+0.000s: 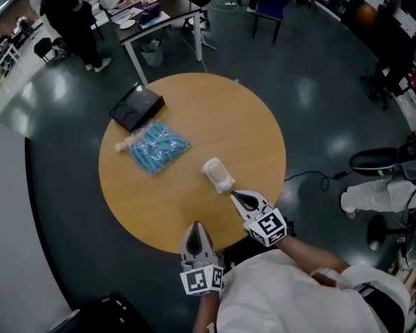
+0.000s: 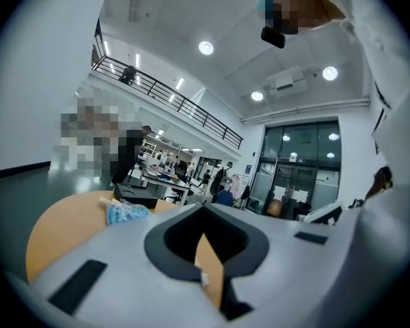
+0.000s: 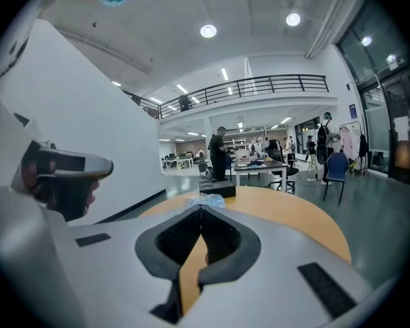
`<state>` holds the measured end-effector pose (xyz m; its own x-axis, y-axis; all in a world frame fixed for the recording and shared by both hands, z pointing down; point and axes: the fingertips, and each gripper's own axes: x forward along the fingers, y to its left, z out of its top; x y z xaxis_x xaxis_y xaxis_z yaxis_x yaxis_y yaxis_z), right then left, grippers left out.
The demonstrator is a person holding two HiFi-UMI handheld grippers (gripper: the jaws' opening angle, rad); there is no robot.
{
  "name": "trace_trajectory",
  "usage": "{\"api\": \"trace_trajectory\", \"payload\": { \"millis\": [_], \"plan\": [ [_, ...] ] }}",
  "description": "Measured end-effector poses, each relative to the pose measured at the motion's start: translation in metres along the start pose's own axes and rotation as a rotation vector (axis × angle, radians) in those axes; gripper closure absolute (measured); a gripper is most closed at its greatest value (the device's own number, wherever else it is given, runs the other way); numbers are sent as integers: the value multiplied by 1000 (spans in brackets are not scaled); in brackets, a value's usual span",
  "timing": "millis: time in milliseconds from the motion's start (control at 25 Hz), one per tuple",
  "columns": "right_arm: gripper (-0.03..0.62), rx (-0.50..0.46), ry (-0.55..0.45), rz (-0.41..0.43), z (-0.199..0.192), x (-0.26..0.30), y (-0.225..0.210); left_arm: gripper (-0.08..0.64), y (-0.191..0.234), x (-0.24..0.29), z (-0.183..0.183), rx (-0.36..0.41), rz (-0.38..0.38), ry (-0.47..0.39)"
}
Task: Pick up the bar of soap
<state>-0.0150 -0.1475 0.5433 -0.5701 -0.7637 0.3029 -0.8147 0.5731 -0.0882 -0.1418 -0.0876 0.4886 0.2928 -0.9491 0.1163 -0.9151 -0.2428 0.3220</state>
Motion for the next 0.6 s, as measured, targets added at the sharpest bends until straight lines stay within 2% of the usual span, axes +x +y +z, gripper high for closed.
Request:
{"api": "trace_trajectory", "payload": {
  "millis": [80,280,440,480,520,560,600],
  "plan": [
    [578,3,37,5,-13,25,-9,554,4,17,0,-5,7,3],
    [575,19,134,-16,-46,82,-36,554,0,63,-2,32,-35,21],
    [566,21,266,-71,-88,111,-58,554,8,89,-13,13,-9,54],
    [523,27,308,-73,-99,116,-62,554,10,92,-15,-1,-2,61],
    [427,34,352,-71,-110,121,-64,554,12,94,-18,-11,4,70],
    [378,39,391,-70,-121,126,-65,554,14,95,-20,-17,7,79],
    [357,37,425,-70,-130,131,-67,554,15,95,-23,-19,9,88]
  ]
}}
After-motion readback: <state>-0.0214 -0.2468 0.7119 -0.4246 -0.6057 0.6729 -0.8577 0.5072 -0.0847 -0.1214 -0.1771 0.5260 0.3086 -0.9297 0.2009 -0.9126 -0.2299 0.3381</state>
